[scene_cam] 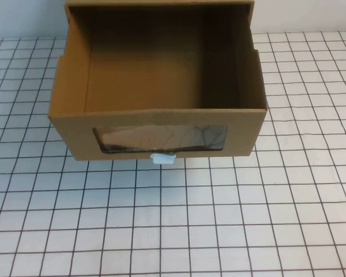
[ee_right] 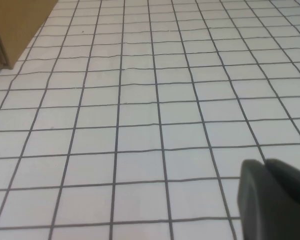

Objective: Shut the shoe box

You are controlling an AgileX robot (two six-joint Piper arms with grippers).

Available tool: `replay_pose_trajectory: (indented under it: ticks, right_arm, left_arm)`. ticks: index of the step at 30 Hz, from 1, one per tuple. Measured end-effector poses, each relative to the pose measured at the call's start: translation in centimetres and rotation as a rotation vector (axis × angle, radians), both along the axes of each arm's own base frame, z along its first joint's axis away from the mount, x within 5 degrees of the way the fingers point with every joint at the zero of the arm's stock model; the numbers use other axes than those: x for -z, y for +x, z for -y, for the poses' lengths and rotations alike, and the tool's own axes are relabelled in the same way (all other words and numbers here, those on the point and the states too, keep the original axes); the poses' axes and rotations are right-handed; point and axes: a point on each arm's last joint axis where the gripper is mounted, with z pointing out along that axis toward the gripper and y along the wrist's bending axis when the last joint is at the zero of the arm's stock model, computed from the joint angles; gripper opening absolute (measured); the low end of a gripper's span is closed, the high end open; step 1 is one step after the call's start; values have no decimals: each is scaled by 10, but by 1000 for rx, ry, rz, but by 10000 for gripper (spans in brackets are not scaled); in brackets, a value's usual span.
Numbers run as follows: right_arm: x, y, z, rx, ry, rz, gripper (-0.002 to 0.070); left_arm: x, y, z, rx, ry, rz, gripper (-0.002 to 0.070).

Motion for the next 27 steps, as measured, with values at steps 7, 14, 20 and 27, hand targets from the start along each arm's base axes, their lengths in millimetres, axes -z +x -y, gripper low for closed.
replay_pose_trajectory:
  ticks: [7, 14, 20, 27]
  right_arm:
    - [0, 0, 0, 0, 6, -1, -13]
    - [0, 0, 0, -1, 8, -1, -13]
    - [-1, 0, -1, -4, 10, 13, -14]
    - [-5, 1, -2, -15, 14, 58, -13]
  left_arm:
    - [0, 0, 0, 0, 4, 0, -3]
    - [0, 0, 0, 0, 6, 1, -2]
    - [0, 0, 0, 0, 6, 1, -2]
    - [-8, 2, 0, 2, -3, 91, -2]
